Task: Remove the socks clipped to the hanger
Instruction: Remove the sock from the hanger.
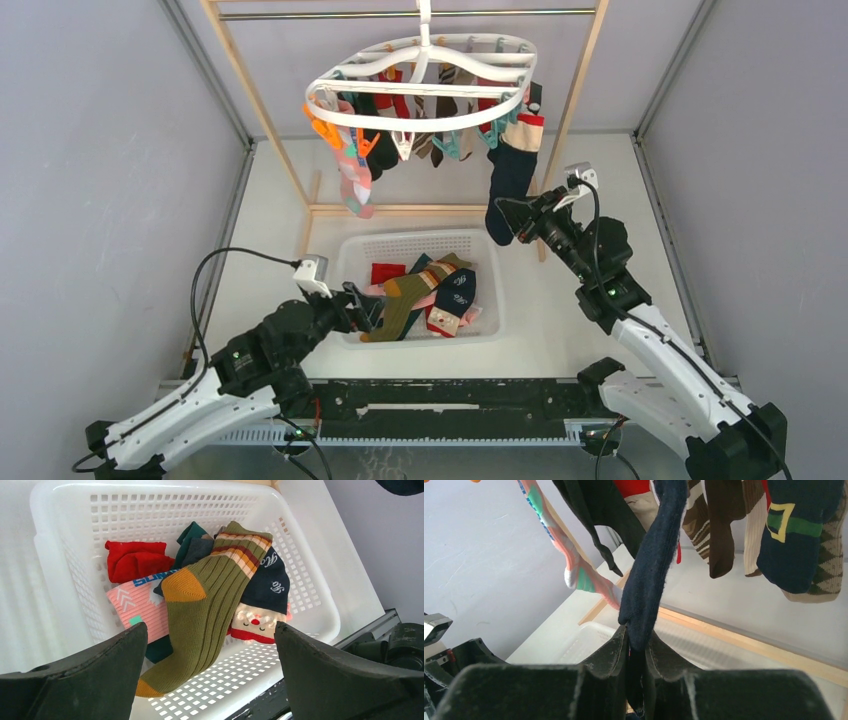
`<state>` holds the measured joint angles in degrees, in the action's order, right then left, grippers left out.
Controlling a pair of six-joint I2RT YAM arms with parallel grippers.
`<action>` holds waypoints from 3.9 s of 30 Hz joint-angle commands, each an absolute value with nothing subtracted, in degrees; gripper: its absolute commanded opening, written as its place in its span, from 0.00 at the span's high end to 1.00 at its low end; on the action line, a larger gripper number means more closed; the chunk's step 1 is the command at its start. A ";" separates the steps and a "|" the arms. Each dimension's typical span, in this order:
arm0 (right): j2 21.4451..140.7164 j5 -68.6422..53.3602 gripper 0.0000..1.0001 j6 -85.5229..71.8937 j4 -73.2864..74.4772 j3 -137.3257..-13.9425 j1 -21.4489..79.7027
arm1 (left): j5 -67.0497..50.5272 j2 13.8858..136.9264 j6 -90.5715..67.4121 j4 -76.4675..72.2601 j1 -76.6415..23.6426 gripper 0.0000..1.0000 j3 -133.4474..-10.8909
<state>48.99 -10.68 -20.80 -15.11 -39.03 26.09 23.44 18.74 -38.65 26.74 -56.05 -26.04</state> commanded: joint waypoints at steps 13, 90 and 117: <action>47.55 -7.07 0.80 -19.65 -15.38 -39.10 33.80 | 14.39 27.44 -35.80 13.60 -55.82 0.00 -32.37; 57.64 -1.43 0.90 -20.54 -18.15 -44.74 55.81 | 10.69 49.22 -13.27 -18.49 -59.77 0.33 -35.98; 54.62 2.17 0.58 -19.09 -13.72 -44.73 54.91 | 9.25 48.17 -14.02 -14.77 -59.77 1.00 -36.95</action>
